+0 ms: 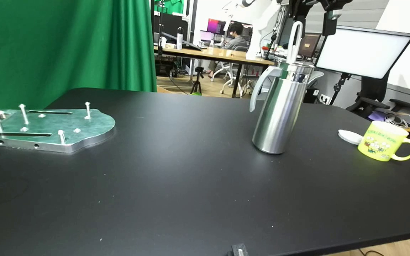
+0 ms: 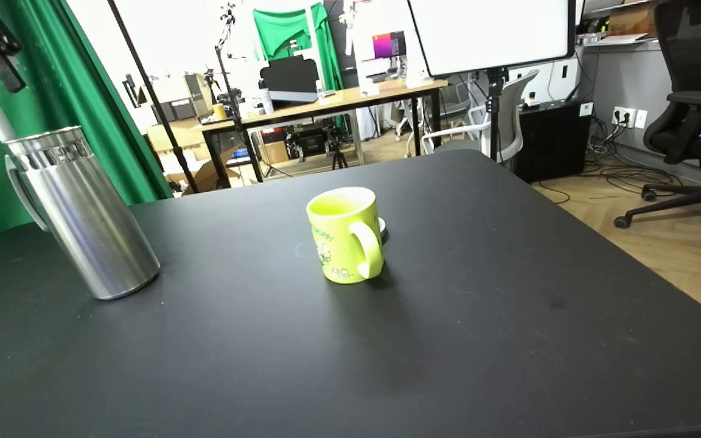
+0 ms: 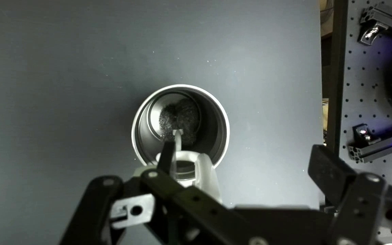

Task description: Use the brush to scrub inside the flask

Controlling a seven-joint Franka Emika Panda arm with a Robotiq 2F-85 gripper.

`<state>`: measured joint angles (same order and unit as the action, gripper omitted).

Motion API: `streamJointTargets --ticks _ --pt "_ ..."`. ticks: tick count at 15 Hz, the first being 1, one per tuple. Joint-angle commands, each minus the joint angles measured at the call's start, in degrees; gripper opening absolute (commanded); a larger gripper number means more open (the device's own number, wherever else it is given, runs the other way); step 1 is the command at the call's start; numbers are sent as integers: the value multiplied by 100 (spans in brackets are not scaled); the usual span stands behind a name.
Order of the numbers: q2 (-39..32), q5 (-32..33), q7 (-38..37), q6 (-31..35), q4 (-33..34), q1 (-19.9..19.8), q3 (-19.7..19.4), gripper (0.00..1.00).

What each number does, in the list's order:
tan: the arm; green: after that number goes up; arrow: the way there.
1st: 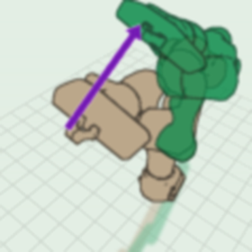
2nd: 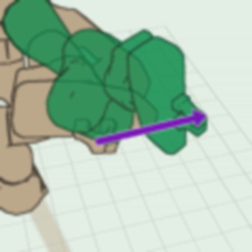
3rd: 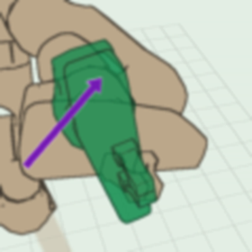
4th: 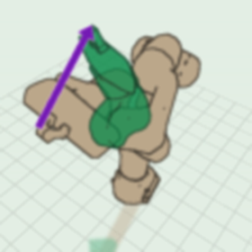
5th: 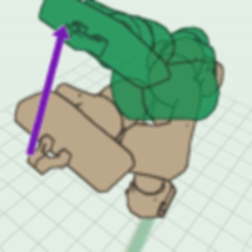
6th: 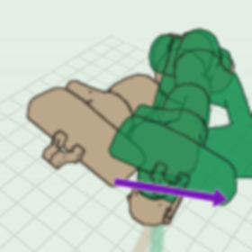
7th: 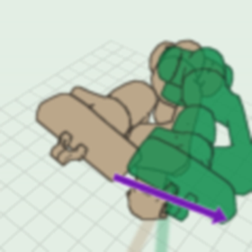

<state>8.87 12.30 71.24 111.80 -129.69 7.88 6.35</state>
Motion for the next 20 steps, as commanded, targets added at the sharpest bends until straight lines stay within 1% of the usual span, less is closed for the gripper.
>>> streamJointTargets --ticks 1,6,8,9,10,15,16,20 --pt "-214 23 -363 -18 164 45 51 100" --pt "-255 -100 -1155 -199 260 23 78 100" --pt "-229 -109 -1416 -170 244 26 76 100" --pt "-230 -162 -1509 -142 240 25 67 75" --pt "-230 -228 -1604 -133 238 23 57 74" --pt "-155 -710 -2062 11 157 -9 -1 39" --pt "-132 -765 -2136 53 139 -17 -8 31" --pt "-35 -793 -2372 154 117 -61 -70 5"
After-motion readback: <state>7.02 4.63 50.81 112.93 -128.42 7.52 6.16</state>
